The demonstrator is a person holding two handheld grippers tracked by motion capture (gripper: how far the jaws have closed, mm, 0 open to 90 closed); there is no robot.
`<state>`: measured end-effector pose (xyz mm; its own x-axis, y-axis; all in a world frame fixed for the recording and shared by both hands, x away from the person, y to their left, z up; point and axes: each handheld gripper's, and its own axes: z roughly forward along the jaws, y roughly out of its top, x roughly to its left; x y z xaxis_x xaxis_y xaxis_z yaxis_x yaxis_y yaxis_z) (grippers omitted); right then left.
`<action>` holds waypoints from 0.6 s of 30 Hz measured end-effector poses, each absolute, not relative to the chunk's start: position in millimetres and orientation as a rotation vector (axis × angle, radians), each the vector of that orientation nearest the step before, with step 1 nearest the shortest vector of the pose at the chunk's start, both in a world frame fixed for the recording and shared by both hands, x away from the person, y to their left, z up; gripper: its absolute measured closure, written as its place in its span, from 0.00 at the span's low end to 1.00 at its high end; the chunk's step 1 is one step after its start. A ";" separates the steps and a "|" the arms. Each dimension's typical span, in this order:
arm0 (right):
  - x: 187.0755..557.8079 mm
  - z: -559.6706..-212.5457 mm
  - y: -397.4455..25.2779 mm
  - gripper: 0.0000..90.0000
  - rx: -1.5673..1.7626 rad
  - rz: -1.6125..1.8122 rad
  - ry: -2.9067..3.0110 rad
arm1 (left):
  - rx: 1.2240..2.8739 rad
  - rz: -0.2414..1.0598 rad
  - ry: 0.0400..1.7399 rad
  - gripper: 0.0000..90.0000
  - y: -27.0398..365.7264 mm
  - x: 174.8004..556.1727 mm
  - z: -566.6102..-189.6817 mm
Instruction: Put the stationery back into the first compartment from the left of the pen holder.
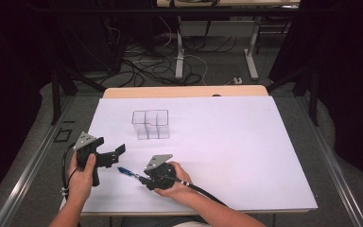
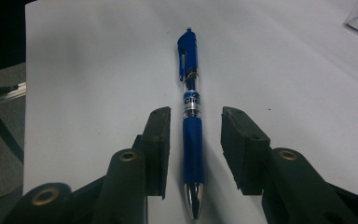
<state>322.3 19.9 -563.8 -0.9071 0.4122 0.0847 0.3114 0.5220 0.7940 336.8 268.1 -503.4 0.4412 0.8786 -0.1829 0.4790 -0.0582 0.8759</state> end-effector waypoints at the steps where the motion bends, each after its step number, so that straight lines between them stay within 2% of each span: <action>1: 321.5 -564.0 20.9 0.72 0.641 1.333 2.646 | 1.699 0.503 1.186 0.02 268.3 336.9 -503.4; 11: 321.2 -568.7 25.7 0.76 0.595 1.284 2.670 | 1.700 0.502 1.188 0.02 268.3 337.2 -503.7; 18: 320.4 -570.0 25.7 0.85 0.600 1.274 2.666 | 1.704 0.499 1.189 0.02 268.1 337.7 -504.3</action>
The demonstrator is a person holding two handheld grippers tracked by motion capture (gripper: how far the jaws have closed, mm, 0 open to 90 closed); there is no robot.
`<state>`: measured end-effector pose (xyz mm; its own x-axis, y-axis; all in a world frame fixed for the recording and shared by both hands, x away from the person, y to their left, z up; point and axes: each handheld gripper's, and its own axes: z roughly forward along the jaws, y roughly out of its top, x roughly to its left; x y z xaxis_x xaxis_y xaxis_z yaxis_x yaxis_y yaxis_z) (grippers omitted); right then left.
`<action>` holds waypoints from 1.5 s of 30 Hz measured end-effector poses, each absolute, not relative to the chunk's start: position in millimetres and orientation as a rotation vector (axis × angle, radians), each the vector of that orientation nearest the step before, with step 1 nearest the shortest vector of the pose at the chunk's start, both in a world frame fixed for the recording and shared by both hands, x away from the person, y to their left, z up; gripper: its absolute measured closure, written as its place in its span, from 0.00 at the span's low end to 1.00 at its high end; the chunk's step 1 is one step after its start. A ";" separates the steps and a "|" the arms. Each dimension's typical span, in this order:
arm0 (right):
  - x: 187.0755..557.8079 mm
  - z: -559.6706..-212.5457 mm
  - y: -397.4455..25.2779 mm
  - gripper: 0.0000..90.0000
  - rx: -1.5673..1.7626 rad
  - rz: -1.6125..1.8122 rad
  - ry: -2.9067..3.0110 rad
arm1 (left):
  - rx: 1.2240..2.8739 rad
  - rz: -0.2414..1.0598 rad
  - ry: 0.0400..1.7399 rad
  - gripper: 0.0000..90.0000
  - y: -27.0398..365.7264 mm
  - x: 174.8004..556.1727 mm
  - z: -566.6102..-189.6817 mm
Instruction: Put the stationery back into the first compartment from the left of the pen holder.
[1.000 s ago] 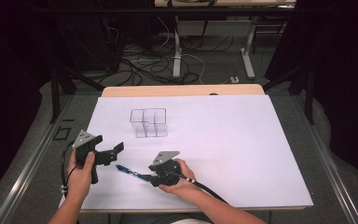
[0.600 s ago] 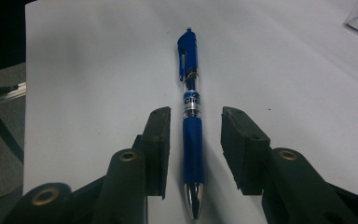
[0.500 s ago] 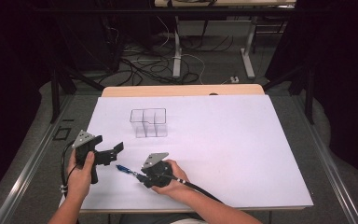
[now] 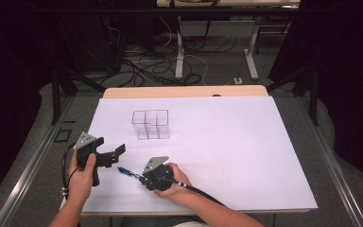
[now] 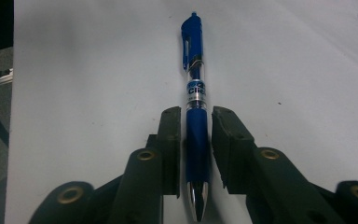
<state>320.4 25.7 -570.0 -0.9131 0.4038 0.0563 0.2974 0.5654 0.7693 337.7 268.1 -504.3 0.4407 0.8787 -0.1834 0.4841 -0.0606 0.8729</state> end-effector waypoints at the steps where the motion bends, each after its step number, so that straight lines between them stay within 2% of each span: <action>1: 320.2 -569.9 25.8 0.86 0.599 1.272 2.667 | 1.703 0.501 1.187 0.02 267.9 337.9 -504.4; 23: 316.7 -568.3 20.9 0.89 0.559 1.301 2.620 | 1.710 0.497 1.185 0.02 267.0 338.3 -505.5; 45: 329.8 -536.9 -47.7 0.89 0.665 1.304 2.555 | 1.686 0.471 1.143 0.02 260.9 338.2 -499.6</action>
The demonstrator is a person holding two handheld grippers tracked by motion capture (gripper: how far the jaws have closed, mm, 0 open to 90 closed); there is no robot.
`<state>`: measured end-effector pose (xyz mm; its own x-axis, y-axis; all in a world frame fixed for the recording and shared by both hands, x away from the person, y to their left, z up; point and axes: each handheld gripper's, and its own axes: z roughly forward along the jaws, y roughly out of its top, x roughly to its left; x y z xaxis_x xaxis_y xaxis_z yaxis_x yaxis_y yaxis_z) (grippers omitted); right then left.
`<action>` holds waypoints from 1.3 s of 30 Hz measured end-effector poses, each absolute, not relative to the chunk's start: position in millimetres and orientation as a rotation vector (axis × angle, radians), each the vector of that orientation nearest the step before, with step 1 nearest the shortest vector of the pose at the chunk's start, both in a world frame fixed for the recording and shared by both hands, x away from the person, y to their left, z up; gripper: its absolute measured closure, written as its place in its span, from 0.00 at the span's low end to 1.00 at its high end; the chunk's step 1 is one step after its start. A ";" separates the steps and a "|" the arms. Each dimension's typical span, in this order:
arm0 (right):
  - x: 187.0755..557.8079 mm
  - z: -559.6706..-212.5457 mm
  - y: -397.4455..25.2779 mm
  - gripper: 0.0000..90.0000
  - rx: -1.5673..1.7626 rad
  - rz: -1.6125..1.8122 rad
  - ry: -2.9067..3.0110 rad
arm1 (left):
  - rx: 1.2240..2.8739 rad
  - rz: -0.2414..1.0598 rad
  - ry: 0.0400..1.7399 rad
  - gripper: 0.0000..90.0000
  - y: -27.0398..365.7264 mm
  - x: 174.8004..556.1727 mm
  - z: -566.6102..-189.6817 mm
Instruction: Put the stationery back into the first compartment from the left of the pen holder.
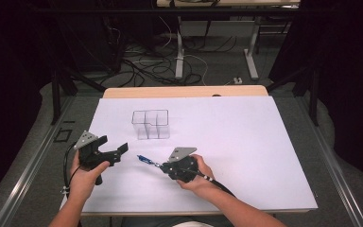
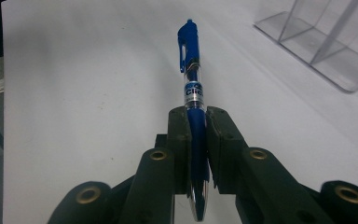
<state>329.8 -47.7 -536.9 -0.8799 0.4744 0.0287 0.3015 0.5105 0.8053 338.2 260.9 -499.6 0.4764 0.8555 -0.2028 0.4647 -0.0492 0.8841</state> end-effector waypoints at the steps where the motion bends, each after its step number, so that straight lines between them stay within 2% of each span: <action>1: 330.1 -535.4 -51.6 0.89 0.674 1.303 2.552 | 1.689 0.474 1.144 0.02 259.9 338.1 -499.4; 17: 340.8 -516.5 -100.9 0.89 0.779 1.313 2.513 | 1.775 0.516 1.039 0.03 238.8 335.3 -495.7; 39: 346.2 -505.3 -131.4 0.89 0.795 1.247 2.640 | 1.900 0.558 0.917 0.11 217.8 330.8 -497.7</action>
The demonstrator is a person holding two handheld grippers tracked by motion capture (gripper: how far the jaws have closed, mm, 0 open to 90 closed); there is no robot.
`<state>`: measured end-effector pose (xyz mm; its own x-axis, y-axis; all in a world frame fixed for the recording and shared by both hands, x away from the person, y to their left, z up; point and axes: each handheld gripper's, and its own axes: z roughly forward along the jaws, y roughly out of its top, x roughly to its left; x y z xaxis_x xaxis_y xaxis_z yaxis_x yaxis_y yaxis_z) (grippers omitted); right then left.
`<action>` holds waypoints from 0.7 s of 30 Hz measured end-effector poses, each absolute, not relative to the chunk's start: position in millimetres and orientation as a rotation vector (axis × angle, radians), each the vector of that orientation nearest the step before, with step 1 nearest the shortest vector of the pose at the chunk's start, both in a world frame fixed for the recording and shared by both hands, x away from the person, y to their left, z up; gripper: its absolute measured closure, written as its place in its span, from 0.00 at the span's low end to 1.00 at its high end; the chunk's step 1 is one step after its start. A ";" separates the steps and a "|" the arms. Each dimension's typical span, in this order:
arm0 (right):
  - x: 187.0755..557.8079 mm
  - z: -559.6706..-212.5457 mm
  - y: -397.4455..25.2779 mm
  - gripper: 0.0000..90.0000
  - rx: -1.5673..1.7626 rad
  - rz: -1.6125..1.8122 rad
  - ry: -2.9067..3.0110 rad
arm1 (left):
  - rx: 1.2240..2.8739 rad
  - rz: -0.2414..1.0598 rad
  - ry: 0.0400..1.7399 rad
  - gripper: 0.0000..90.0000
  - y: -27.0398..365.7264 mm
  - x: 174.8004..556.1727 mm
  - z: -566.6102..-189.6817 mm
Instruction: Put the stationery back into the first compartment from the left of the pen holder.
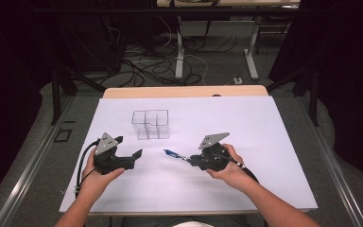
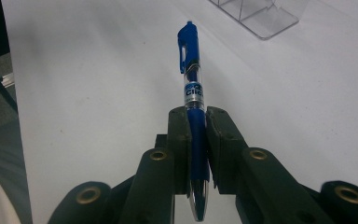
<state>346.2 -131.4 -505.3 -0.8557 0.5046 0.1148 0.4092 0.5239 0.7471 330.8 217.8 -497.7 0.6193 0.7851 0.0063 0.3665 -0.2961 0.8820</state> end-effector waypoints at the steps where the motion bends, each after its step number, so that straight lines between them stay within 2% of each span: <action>1: 347.1 -504.1 -132.4 0.89 0.785 1.224 2.657 | 1.903 0.558 0.909 0.11 216.3 330.5 -497.7; 7: 352.0 -497.9 -135.0 0.89 0.785 1.184 2.704 | 1.945 0.571 0.850 0.18 205.9 327.8 -498.3; 13: 353.9 -490.4 -135.6 0.89 0.774 1.131 2.743 | 2.024 0.584 0.771 0.19 190.4 324.8 -497.7; 21: 356.7 -486.6 -134.6 0.89 0.758 1.124 2.742 | 2.151 0.652 0.603 0.31 166.3 321.4 -496.6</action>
